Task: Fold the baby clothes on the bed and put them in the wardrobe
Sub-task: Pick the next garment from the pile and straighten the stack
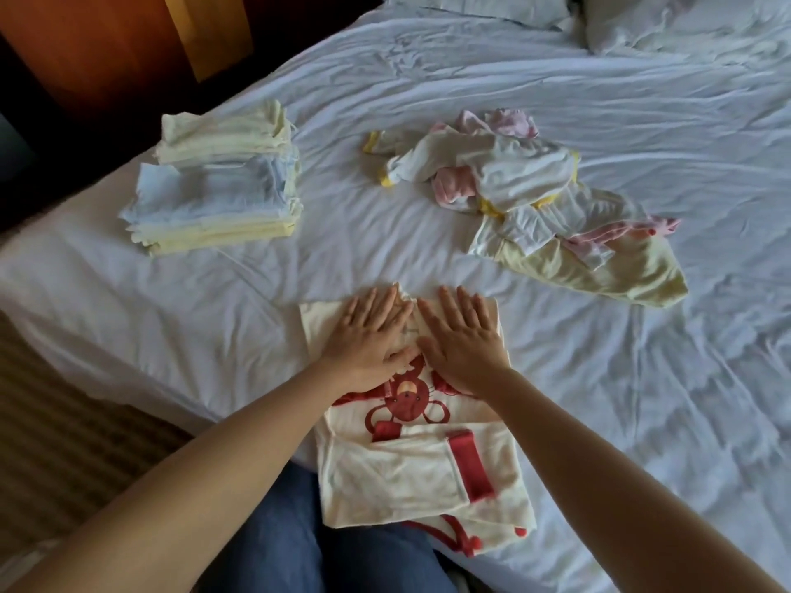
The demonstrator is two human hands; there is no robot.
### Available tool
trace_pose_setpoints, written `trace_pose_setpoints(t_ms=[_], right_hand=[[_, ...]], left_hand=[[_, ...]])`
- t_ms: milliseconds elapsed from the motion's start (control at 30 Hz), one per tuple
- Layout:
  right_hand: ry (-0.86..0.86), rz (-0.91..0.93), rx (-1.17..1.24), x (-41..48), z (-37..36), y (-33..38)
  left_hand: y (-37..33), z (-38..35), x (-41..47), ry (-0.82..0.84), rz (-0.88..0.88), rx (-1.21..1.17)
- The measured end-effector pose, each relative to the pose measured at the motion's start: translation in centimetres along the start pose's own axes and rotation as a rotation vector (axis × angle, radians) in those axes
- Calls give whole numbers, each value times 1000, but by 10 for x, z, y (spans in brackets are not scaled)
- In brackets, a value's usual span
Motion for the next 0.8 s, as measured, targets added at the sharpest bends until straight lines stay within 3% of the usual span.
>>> trace_pose_setpoints(t_ms=[367, 600, 733, 800], right_hand=[[8, 41, 277, -88, 19, 16], [-373, 251, 392, -162, 38, 49], [-435, 323, 359, -192, 30, 64], [-386, 387, 329, -202, 21, 68]], left_hand=[[1, 6, -95, 109, -18, -129], [-23, -2, -173, -99, -140, -144], [-33, -16, -203, -230, -270, -140], [-35, -24, -207, -196, -300, -132]])
Point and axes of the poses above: each hand's wrist, its own x-axis towards the middle knuckle, its own z-axis out of the back of the hand, y = z × x, the point moved 6 cm from there along x, towards the middle knuckle, and after that the axes turned 8 degrees about z, right-handed, at the moved point
